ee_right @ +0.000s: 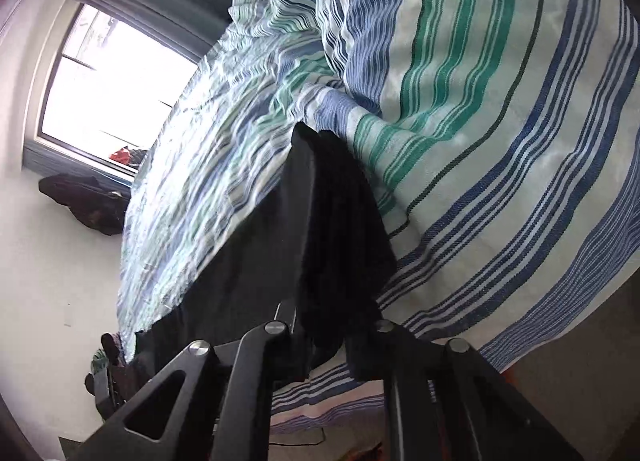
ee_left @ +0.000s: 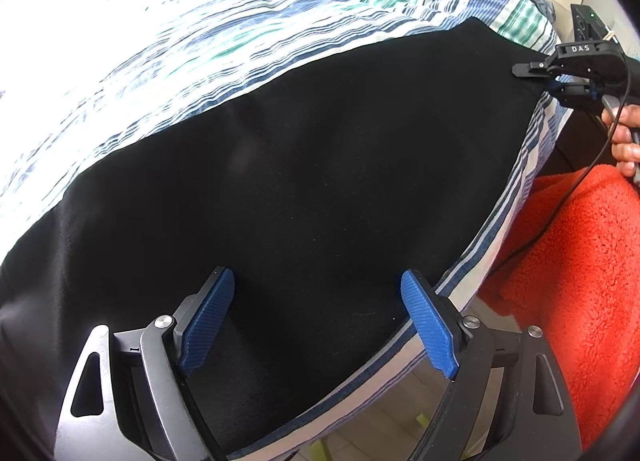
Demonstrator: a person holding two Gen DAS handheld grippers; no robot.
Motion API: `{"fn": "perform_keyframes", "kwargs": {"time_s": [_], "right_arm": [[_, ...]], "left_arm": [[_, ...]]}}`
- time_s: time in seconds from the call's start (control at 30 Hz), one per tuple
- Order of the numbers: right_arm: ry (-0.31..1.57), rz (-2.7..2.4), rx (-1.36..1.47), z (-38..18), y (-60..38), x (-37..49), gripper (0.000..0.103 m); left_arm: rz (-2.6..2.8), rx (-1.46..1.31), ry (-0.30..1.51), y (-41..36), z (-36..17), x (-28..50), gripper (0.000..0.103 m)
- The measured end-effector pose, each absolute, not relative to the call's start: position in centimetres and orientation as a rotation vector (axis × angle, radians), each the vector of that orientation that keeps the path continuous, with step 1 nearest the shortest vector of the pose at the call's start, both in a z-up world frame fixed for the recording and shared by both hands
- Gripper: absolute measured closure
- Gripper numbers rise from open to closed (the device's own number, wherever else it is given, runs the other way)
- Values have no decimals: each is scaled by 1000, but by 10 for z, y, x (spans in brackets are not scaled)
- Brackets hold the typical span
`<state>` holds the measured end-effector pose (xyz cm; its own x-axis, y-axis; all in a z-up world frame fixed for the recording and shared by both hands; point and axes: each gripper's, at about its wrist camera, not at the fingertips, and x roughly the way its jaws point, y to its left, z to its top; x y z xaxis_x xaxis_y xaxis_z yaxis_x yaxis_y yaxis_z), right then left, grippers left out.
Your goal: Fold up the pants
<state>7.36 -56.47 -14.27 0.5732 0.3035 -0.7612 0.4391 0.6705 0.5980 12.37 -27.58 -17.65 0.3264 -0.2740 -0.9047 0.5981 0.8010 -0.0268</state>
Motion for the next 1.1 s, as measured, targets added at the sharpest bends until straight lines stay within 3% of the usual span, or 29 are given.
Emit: {"fn": "perform_keyframes", "kwargs": {"time_s": [0.07, 0.27, 0.6, 0.73, 0.83, 0.9, 0.97, 1.03, 1.1], "right_arm": [[956, -100, 853, -136, -564, 72, 93], [791, 1, 770, -51, -533, 61, 93], [651, 398, 609, 80, -356, 91, 93], [688, 569, 476, 76, -238, 106, 93], [777, 639, 333, 23, -145, 112, 92], [849, 649, 206, -33, -93, 113, 85], [1008, 666, 96, -90, -58, 116, 48], [1069, 650, 21, -112, -52, 108, 48], [1034, 654, -23, -101, -66, 97, 45]], "left_arm": [[-585, 350, 1094, -277, -177, 122, 16], [-575, 179, 1118, -240, -149, 139, 16], [-322, -269, 1015, -36, -85, 158, 16], [-193, -382, 971, 50, -82, 147, 16], [-108, -474, 972, 99, -95, 139, 16], [-60, -505, 987, 117, -102, 129, 16], [-36, -504, 1008, 126, -108, 118, 16], [-43, -489, 1025, 123, -112, 105, 16], [-81, -473, 1038, 110, -116, 89, 16]]}}
